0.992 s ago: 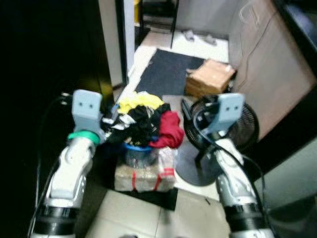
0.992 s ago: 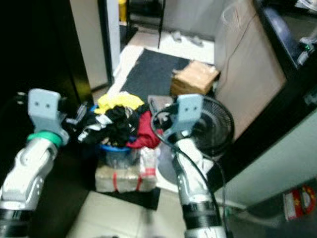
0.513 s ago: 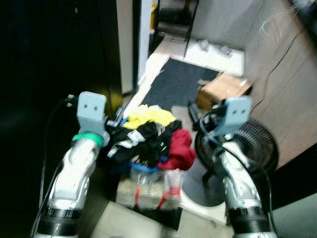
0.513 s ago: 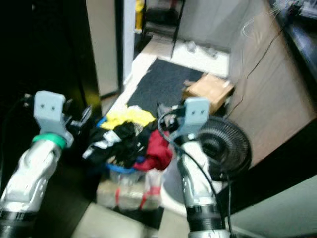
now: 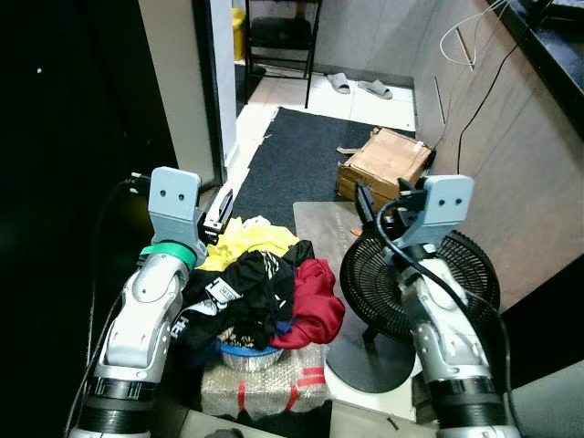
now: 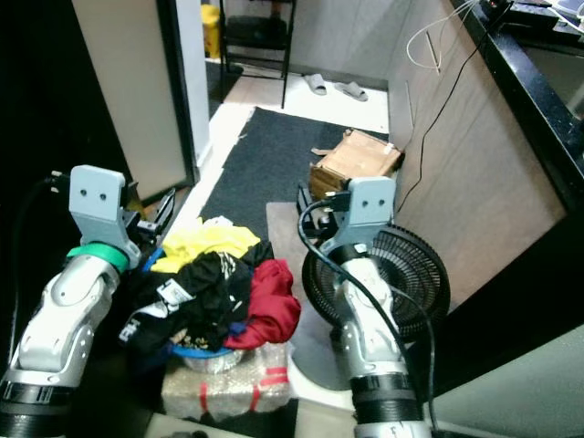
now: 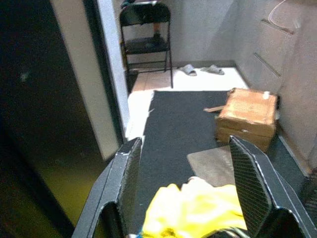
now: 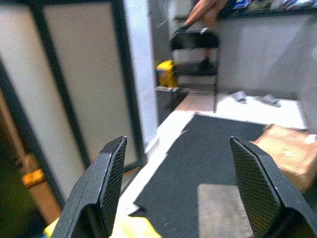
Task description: Clothes washing
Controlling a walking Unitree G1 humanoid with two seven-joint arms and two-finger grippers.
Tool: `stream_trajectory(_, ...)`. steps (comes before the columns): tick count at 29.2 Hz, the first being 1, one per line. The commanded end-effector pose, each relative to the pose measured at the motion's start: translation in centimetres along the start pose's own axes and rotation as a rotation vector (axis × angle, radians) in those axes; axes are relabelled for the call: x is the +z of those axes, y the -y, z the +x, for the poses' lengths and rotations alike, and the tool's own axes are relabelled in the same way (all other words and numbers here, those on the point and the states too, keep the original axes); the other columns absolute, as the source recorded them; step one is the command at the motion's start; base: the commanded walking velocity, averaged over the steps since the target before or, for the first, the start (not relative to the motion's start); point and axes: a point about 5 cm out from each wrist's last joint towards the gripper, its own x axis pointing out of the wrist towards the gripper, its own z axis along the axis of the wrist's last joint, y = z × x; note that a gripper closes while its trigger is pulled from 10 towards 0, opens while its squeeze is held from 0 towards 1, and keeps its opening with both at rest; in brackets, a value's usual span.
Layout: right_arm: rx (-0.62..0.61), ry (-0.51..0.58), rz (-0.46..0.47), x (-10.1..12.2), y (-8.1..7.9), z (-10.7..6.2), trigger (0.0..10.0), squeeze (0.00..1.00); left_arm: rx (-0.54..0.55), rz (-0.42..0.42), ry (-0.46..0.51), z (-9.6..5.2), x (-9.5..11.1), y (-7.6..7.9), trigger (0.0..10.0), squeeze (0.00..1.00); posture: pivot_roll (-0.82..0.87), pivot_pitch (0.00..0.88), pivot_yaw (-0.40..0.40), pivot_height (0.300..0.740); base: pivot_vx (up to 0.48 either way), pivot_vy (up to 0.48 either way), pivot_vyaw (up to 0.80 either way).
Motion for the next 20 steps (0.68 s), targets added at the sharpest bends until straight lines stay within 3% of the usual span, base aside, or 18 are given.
stream_trajectory(1, -0.023, -0.01, -0.017, -0.2, 0.8, -0.3, 10.0, 0.0, -0.003, -0.001, -0.016, -0.1, -0.4, 0.2, 10.0, 0.0, 0.02, 0.042, -0.01, 0.74, 0.0, 0.0, 0.0)
stream_trajectory(12, 0.007, -0.015, -0.046, -0.5, 0.4, -0.2, 10.0, 0.0, 0.011, 0.022, -0.047, -0.2, -1.0, -0.7, 10.0, 0.0, 0.02, 0.037, -0.012, 0.74, 0.0, 0.0, 0.0)
stream_trajectory(20, 0.029, -0.008, -0.084, -0.4, 0.3, 0.0, 10.0, 0.0, -0.018, 0.024, -0.064, -0.5, -1.5, 0.0, 10.0, 0.0, 0.02, 0.043, -0.011, 0.74, 0.0, 0.0, 0.0)
